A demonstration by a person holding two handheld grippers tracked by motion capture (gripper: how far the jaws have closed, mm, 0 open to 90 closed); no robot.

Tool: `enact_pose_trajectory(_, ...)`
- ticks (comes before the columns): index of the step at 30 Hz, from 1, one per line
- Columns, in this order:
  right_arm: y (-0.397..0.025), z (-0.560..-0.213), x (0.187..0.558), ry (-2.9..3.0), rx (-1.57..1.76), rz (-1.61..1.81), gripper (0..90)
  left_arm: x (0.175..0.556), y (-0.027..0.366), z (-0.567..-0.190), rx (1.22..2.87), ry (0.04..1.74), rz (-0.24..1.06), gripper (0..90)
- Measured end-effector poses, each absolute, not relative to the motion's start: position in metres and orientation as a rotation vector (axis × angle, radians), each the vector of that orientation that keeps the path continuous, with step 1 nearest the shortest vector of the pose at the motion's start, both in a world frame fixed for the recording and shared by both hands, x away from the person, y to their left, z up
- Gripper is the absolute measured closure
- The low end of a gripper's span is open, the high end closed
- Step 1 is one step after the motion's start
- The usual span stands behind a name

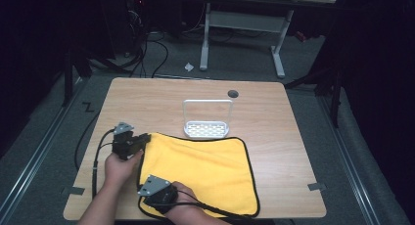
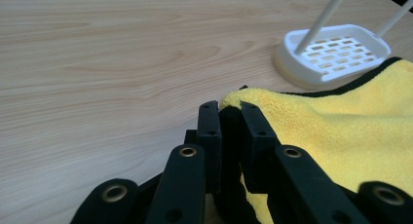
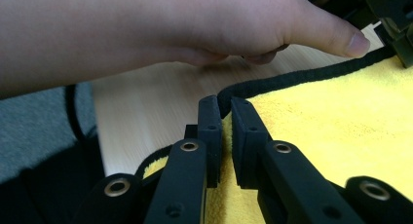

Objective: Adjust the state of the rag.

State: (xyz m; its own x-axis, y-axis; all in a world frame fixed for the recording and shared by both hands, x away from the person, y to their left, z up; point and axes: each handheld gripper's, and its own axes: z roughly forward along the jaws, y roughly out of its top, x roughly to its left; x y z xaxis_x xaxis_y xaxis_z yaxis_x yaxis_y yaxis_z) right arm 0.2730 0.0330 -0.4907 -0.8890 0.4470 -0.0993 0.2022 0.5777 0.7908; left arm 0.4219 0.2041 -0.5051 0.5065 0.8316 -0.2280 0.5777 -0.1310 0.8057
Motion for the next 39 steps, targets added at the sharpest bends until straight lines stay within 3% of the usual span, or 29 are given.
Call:
enact_pose_trajectory(5,0.054,-0.484,0.271,2.525,0.48,1.248,84.4,0.411,0.236,-0.492,1.795,1.214,0.378,80.2)
enact_pose_trajectory(9,0.056,-0.478,0.27,2.514,0.468,1.263,84.4,0.411,0.234,-0.489,1.799,1.233,0.384,80.1)
enact_pose_trajectory(14,0.033,-0.473,0.268,2.474,0.47,1.239,84.1,0.415,0.205,-0.491,1.786,1.23,0.361,79.8)
enact_pose_trajectory(24,-0.067,-0.473,0.266,2.363,0.671,1.209,83.8,0.422,0.117,-0.492,1.837,1.17,0.333,79.4)
enact_pose_trajectory(29,-0.097,-0.479,0.264,2.334,0.729,1.178,83.8,0.422,0.082,-0.495,1.856,1.139,0.305,79.0)
enact_pose_trajectory(39,-0.162,-0.49,0.256,2.293,0.853,1.12,83.8,0.421,0.031,-0.497,1.867,1.084,0.254,78.5)
